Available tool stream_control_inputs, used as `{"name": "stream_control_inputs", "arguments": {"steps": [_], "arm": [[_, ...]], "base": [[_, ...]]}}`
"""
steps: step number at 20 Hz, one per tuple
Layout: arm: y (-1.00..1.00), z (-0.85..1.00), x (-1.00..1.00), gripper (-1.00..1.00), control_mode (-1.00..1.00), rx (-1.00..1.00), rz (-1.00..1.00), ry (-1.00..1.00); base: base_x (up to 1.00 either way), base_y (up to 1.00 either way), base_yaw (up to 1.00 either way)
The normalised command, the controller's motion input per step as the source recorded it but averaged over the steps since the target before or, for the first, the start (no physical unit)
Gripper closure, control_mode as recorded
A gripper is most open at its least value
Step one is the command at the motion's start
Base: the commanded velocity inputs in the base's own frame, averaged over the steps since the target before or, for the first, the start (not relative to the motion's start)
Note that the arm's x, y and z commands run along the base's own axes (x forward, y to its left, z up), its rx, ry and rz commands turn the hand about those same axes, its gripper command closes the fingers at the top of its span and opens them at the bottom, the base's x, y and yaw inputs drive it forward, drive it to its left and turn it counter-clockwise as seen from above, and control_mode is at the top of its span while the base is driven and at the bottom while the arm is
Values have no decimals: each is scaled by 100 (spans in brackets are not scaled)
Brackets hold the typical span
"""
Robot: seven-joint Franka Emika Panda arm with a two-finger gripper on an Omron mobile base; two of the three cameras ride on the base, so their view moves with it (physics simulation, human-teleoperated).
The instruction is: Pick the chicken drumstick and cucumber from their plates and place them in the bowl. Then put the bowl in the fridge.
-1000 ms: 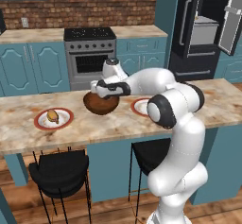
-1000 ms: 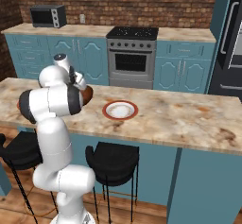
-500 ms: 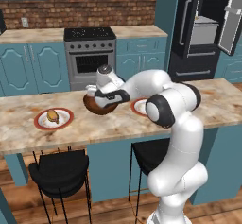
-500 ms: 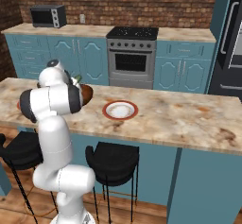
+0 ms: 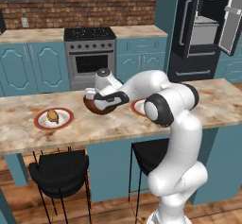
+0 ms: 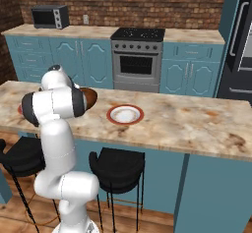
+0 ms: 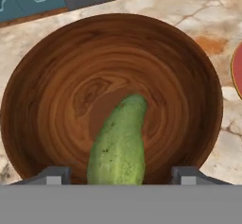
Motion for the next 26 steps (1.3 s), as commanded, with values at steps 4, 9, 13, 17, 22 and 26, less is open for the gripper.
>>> {"name": "stream_control_inputs", "arguments": {"steps": [4, 9, 13, 17, 22, 26], "arm": [[0, -7, 1, -100, -100, 3, 0, 2], [12, 31, -2, -100, -100, 3, 0, 2], [24, 68, -26, -100, -100, 0, 4, 14], [16, 49, -42, -100, -100, 0, 17, 19], [20, 32, -56, -100, -100, 0, 36, 14], [44, 11, -46, -100, -100, -5, 46, 4]], "base": [[0, 0, 0], [0, 0, 0], [0, 0, 0], [0, 0, 0], [0, 0, 0], [0, 0, 0]]}}
